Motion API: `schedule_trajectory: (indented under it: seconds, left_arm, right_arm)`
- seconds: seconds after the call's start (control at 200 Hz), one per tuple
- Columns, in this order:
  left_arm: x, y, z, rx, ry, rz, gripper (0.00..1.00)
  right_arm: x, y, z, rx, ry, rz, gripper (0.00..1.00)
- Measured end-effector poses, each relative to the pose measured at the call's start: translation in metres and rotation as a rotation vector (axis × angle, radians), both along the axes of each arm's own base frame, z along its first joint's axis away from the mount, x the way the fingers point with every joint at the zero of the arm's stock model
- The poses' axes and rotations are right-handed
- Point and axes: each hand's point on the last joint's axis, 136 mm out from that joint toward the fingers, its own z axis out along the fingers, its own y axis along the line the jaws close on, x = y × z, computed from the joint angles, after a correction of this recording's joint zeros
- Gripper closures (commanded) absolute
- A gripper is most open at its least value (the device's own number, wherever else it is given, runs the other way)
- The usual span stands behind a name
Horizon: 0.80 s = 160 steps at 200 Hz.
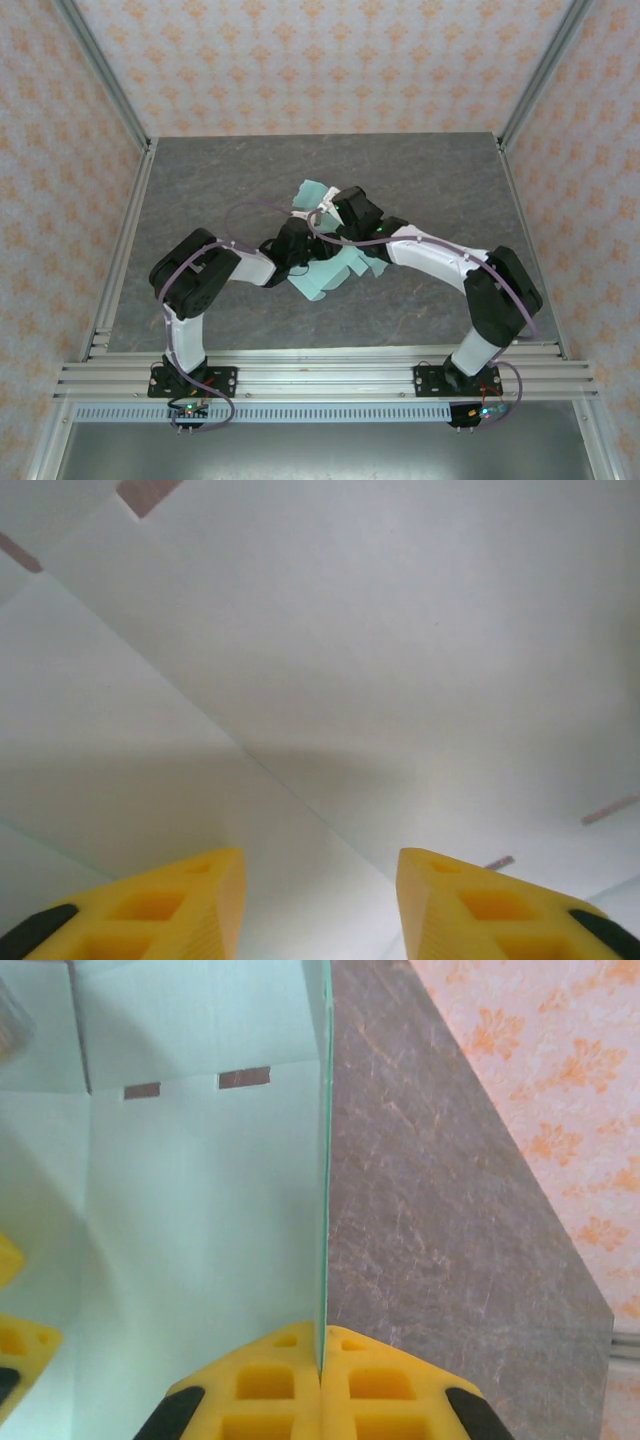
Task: Fold the paper box
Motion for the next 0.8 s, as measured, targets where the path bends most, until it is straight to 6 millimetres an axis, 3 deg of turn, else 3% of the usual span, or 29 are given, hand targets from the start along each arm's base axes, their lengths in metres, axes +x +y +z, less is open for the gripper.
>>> schedule_trajectory:
  seconds: [0.255,0.435,0.53,0.656,0.801]
  left_arm:
    - [-0.004,0.03,0.009,0.055,0.01,0.03,0.51]
    - [-0.013,0.048,0.0,0.094,0.051,0.049,0.52]
    - [-0.016,0.06,0.005,0.111,0.054,0.055,0.51]
    - [-0.021,0.073,0.037,0.142,-0.005,0.037,0.51]
    - [-0.031,0.072,0.09,0.156,-0.114,-0.035,0.51]
  right_arm:
    - [0.006,0.004,0.009,-0.031,-0.051,0.037,1.0]
    - [0.011,-0.005,0.008,-0.045,-0.043,0.036,1.0]
    - [0.01,-0.012,0.006,-0.032,-0.005,0.047,1.0]
    - [0.002,-0.02,0.016,0.018,0.077,0.083,1.0]
    - [-0.01,-0.014,0.049,0.126,0.172,0.161,1.0]
